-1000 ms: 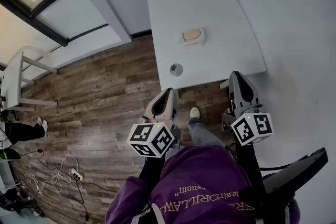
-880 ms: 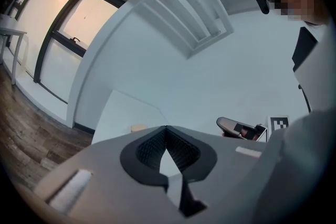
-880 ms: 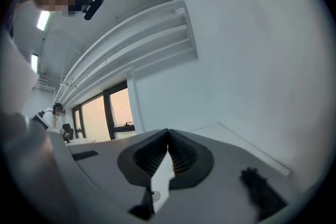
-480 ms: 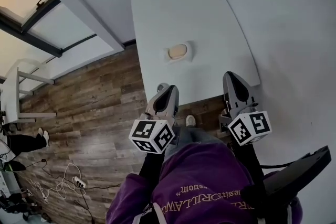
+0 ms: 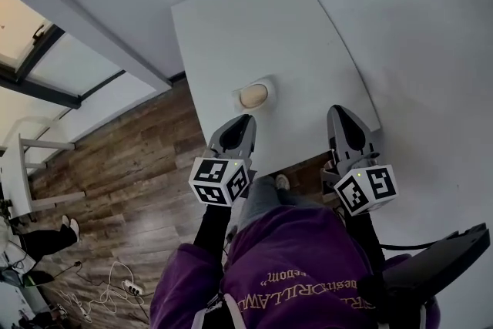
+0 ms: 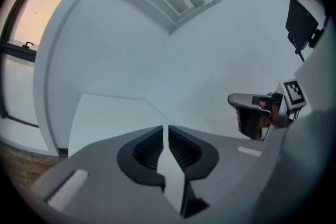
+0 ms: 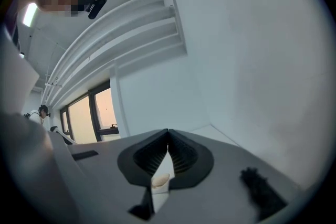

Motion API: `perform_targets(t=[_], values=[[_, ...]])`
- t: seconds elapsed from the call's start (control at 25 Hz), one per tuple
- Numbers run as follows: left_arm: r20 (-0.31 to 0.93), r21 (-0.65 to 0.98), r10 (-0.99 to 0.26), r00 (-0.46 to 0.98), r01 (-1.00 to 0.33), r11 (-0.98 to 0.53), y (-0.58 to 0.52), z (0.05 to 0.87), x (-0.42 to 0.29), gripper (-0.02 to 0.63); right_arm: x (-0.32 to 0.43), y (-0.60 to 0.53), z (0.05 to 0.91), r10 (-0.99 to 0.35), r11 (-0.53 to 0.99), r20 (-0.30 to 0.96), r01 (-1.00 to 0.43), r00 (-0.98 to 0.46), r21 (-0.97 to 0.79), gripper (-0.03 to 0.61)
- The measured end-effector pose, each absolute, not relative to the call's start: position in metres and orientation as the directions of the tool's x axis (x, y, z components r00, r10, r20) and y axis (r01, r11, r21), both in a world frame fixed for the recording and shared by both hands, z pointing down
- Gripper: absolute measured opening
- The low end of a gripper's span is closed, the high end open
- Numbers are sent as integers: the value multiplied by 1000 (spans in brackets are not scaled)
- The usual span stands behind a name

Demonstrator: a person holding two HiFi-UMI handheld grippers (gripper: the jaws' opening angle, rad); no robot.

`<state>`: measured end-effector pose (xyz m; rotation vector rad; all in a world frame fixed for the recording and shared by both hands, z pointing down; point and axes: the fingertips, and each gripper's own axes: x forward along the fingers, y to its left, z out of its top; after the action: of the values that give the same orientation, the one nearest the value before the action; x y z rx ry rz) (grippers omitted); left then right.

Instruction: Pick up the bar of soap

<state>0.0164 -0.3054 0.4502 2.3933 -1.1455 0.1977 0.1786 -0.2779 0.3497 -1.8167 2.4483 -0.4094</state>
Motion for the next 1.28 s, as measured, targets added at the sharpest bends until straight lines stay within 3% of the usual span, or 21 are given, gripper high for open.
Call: perform_targets(t=[0.24, 0.44, 0.64, 1.04, 1.28], values=[[429, 258, -558, 710, -689, -678, -358, 492, 26, 143, 173, -299, 357, -962, 201, 133, -948, -238, -246, 9], [562, 173, -335, 756, -504, -846, -373, 537, 45, 245, 177, -308, 364, -971, 143, 153, -961, -183, -238, 9], [702, 102, -168, 692, -331, -938, -376, 587, 56, 348, 185, -310, 367, -978, 83, 169, -971, -123, -226, 9], [782, 28, -98, 615, -192, -981, -384, 621, 67, 347, 193, -314, 370, -979, 18, 193, -976, -61, -216, 9], [778, 4, -111, 618, -182, -983, -385, 625, 68, 331, 196, -316, 375, -979, 3, 200, -976, -48, -219, 9]])
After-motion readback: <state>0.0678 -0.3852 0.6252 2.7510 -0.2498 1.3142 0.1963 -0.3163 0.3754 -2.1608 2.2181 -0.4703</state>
